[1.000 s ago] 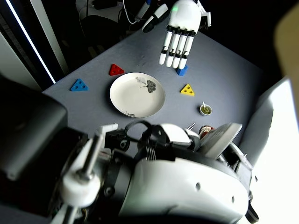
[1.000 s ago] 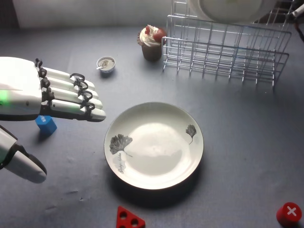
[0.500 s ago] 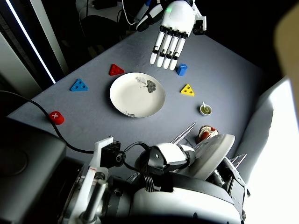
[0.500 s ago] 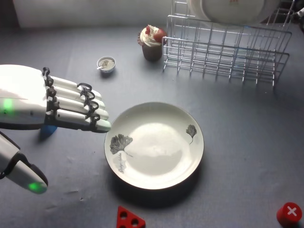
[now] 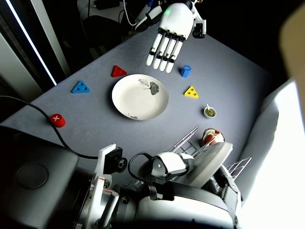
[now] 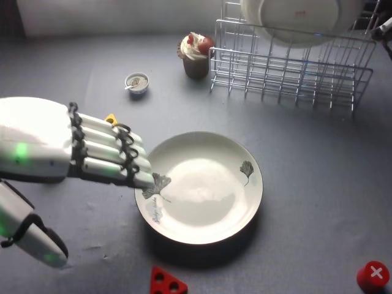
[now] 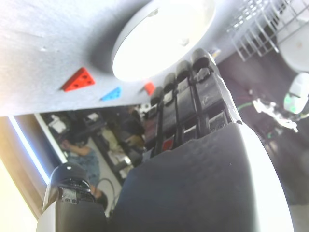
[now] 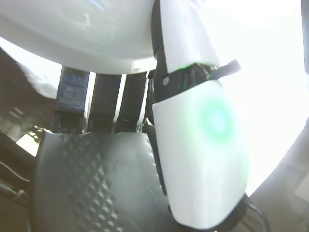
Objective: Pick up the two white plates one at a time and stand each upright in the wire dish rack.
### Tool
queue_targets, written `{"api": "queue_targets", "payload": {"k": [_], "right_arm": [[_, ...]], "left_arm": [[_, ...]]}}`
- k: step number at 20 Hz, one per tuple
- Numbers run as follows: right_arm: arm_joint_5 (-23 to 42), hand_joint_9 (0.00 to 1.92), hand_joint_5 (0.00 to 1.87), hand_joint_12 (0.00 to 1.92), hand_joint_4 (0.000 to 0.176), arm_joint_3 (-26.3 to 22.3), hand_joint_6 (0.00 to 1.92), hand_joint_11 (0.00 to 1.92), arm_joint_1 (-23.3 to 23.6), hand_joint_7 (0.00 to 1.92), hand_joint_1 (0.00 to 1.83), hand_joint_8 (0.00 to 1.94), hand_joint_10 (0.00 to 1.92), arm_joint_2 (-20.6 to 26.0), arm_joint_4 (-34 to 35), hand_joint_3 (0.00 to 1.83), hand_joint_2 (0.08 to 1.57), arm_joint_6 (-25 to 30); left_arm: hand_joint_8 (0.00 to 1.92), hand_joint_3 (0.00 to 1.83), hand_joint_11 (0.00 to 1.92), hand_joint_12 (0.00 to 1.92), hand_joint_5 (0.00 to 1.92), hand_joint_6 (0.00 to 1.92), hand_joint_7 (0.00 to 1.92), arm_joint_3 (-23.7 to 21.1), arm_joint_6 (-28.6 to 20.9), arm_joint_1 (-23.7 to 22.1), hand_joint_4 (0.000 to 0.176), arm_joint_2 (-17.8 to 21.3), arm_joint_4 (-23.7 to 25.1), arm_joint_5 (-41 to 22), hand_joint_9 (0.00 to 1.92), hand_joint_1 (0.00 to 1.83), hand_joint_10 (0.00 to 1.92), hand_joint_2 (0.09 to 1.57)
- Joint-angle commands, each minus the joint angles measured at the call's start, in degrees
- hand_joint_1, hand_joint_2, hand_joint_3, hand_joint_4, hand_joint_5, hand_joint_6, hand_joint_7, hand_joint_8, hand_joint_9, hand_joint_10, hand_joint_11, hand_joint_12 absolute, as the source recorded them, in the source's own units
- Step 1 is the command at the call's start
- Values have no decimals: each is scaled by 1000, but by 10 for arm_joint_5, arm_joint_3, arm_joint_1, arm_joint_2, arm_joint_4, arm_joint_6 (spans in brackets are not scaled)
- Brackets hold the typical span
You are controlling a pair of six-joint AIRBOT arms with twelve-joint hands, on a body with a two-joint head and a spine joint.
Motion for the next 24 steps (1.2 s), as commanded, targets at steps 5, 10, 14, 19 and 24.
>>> {"api": "queue_targets", "payload": {"k": [5, 10, 14, 19, 24], "right_arm": [[22, 1202, 967, 1363, 0, 9, 857, 985, -2, 1169, 1500, 447, 629, 3, 26, 1, 1037, 14], [17, 1201, 967, 1351, 0, 17, 886, 986, -16, 1138, 1500, 490, 618, -2, 36, 0, 1040, 14], [16, 1173, 935, 1327, 0, 25, 890, 1010, -22, 1099, 1499, 592, 669, -9, 37, 0, 1046, 14], [14, 1148, 1030, 523, 0, 38, 881, 1053, -25, 1024, 1175, 127, 20, -20, 38, 4, 1083, 14], [13, 1041, 797, 580, 0, 44, 5, 948, -39, 935, 1075, 0, 0, -30, 44, 0, 968, 14]], "left_arm": [[2, 2, 200, 7, 145, 0, 190, -12, -1, 4, 0, -5, -33, -16, 194, 11, 3, 981], [1, 2, 195, 4, 148, 3, 180, -17, -1, 15, 0, -13, -33, -1, 185, 18, 0, 984], [0, 1, 186, 0, 147, 1, 179, -22, -1, 18, 0, -16, -34, 2, 177, 8, 0, 984], [3, 1, 196, 4, 149, 0, 191, -25, -1, 21, 0, -22, -43, 14, 193, 6, 5, 984], [0, 0, 178, 0, 144, 0, 178, -25, -1, 26, 0, -29, -48, 22, 175, 0, 0, 977]]}}
